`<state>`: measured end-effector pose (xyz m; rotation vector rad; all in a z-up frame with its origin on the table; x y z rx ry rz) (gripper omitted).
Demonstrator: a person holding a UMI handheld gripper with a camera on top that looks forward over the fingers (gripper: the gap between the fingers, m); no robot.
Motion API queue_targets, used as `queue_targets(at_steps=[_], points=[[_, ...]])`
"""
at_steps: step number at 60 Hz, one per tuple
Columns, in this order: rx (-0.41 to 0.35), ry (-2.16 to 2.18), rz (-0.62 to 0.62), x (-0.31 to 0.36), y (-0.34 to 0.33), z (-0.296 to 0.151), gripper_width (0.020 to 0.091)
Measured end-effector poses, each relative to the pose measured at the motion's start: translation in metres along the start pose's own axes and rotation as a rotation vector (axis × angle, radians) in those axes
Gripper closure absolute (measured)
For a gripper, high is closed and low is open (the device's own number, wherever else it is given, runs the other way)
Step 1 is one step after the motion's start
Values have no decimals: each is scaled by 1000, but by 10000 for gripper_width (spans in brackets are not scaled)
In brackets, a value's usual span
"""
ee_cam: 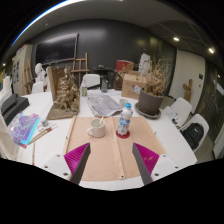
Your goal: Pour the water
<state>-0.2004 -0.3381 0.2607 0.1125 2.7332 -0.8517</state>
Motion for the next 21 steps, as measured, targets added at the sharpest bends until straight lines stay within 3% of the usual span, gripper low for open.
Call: queue_targets(at_steps=[21], points=[[-6, -11, -27, 34, -41, 6, 249]])
Point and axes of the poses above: the point between the fingertips, and its own axes, seen from behind it with the camera up: x to the left, z down, y forward, the way the camera looks, the point moved 9 cm from there along -y, backward, against the way the camera looks, and after that the axes turned 14 degrees about -y, right-handed, at the moved point
